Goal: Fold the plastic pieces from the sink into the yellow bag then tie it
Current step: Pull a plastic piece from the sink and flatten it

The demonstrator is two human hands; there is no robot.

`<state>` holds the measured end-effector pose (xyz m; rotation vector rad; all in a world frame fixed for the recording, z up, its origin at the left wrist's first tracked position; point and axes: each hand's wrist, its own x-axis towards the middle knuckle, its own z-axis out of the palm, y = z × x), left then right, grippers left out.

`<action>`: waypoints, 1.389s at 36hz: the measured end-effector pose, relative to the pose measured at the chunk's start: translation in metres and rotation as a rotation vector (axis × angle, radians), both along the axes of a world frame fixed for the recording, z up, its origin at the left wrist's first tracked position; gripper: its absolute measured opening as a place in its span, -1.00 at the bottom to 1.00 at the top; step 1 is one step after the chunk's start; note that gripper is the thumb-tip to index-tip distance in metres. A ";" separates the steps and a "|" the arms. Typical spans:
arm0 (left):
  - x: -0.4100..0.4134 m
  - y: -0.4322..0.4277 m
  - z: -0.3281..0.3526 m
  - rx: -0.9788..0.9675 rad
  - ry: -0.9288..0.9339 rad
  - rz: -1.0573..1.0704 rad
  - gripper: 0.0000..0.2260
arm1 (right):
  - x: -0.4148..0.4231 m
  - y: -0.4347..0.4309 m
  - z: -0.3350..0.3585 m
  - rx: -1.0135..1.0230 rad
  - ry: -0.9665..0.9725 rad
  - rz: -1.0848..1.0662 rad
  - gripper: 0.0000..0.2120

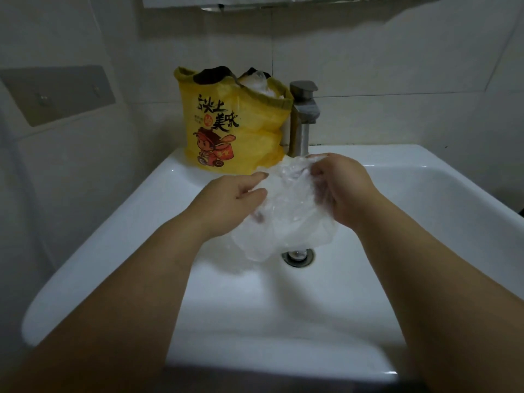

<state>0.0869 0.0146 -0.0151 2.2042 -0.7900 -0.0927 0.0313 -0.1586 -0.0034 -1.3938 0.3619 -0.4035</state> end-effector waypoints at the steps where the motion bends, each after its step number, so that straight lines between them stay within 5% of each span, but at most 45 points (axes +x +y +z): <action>1: 0.000 -0.001 -0.001 -0.010 -0.029 0.014 -0.61 | 0.000 0.000 0.000 -0.043 0.012 0.008 -0.78; 8: -0.010 -0.010 0.003 -0.283 0.158 -0.105 -0.84 | 0.001 0.010 -0.002 -0.124 0.014 0.214 -0.69; 16: -0.003 -0.004 -0.001 -0.225 0.072 -0.108 -0.75 | -0.008 0.008 0.004 -0.027 0.010 0.529 -0.42; 21: -0.001 -0.007 -0.004 -0.119 0.111 -0.106 -0.65 | -0.003 0.009 -0.004 -0.249 0.050 0.461 -0.47; 27: -0.001 -0.003 -0.005 -0.102 -0.033 -0.086 -0.72 | 0.001 0.007 -0.007 -0.377 -0.003 0.154 -0.92; 30: 0.005 -0.003 -0.005 -0.189 -0.117 0.025 -0.89 | 0.004 0.000 -0.007 -0.292 -0.008 0.039 -0.92; 33: 0.011 -0.003 -0.003 -0.352 -0.138 0.150 -0.84 | 0.004 -0.004 -0.005 -0.140 -0.008 0.023 -0.89; 37: 0.014 -0.003 -0.003 -0.510 0.065 0.164 -0.86 | 0.001 0.001 -0.003 0.061 -0.037 0.144 -0.69; 40: 0.013 -0.006 -0.003 -0.566 0.169 0.121 -0.90 | -0.001 0.006 -0.003 0.086 -0.051 0.230 -0.75; 45: 0.010 -0.007 0.002 -0.564 0.203 0.090 -0.58 | -0.002 0.006 -0.002 0.113 -0.085 0.334 -0.83; 50: 0.009 -0.003 0.006 -0.602 0.337 0.055 -0.87 | -0.001 0.003 -0.003 0.051 -0.086 0.190 -0.77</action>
